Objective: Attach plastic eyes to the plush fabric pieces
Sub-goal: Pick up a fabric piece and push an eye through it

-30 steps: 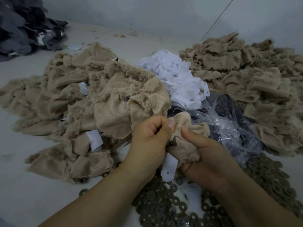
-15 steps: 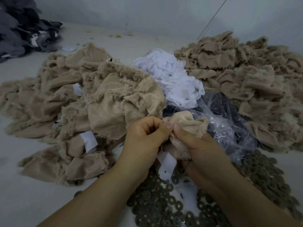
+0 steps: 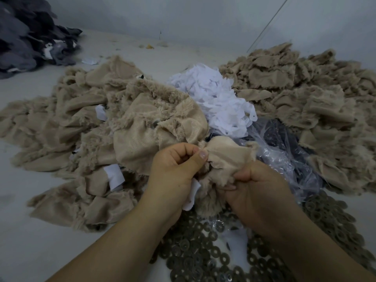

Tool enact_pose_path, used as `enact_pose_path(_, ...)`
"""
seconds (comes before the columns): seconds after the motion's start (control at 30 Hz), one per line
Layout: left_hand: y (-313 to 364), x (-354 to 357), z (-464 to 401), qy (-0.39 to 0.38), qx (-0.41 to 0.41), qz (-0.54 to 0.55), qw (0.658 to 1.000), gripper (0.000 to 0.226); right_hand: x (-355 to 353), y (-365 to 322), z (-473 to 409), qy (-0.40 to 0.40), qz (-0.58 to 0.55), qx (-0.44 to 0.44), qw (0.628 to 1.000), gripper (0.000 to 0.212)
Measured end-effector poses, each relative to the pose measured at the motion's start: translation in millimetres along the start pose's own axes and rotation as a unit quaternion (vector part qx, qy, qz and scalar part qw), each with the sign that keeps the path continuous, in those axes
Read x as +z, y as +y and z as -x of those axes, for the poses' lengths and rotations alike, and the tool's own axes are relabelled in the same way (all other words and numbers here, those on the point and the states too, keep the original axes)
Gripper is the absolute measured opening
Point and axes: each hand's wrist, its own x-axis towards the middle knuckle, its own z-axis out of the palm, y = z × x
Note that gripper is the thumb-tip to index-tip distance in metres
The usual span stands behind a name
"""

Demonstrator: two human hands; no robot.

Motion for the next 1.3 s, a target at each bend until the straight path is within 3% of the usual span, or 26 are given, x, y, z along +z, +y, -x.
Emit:
enact_pose_path(0.07, 2.7, -0.5, -0.2, 0.007, -0.003, 0.008, 1.000, 0.021, -1.3, 2.5, -4.3, 0.013, 0.060, -0.029, 0.998, 0.030)
enact_pose_path(0.27, 0.6, 0.1, -1.5, 0.017, -0.021, 0.024, 0.999, 0.018, -6.2, 2.7, -3.2, 0.064, 0.136, -0.081, 0.985, 0.030)
enact_pose_path(0.4, -0.9, 0.9, -0.6, -0.015, -0.002, -0.006, 1.000, 0.023, -9.8, 4.8, -1.7, 0.084, 0.214, -0.103, 0.968, 0.029)
enact_pose_path(0.5, -1.9, 1.4, 1.2, -0.036, 0.012, -0.045, 0.998, 0.025, -7.0, 7.1, 0.8, 0.068, 0.198, -0.110, 0.972, 0.017)
enact_pose_path(0.6, -2.0, 2.9, 2.9, -0.044, 0.022, -0.060, 0.997, 0.028, -7.3, 8.2, 1.6, 0.046, 0.214, -0.119, 0.969, 0.024)
enact_pose_path(0.7, -1.9, 3.4, 3.4, -0.038, 0.030, -0.083, 0.995, 0.030, -11.0, 8.9, 0.4, 0.061, 0.261, -0.134, 0.954, 0.014)
enact_pose_path(1.03, -5.7, 4.7, 3.4, -0.036, 0.047, -0.112, 0.992, 0.030, -18.9, 8.6, -4.7, 0.097, 0.319, -0.168, 0.928, 0.012)
enact_pose_path(1.2, -6.6, 4.6, 3.0, -0.033, 0.053, -0.116, 0.991, 0.017, -16.0, 6.4, -5.2, 0.113, 0.328, -0.164, 0.924, 0.029)
enact_pose_path(1.27, -6.7, 3.1, 2.6, -0.034, 0.056, -0.120, 0.991, 0.014, -16.5, 3.0, -6.8, 0.097, 0.237, -0.112, 0.960, 0.021)
enact_pose_path(1.3, -7.0, 2.4, 2.3, -0.032, 0.059, -0.122, 0.990, 0.015, -15.7, 1.5, -7.6, 0.084, 0.158, -0.085, 0.980, 0.033)
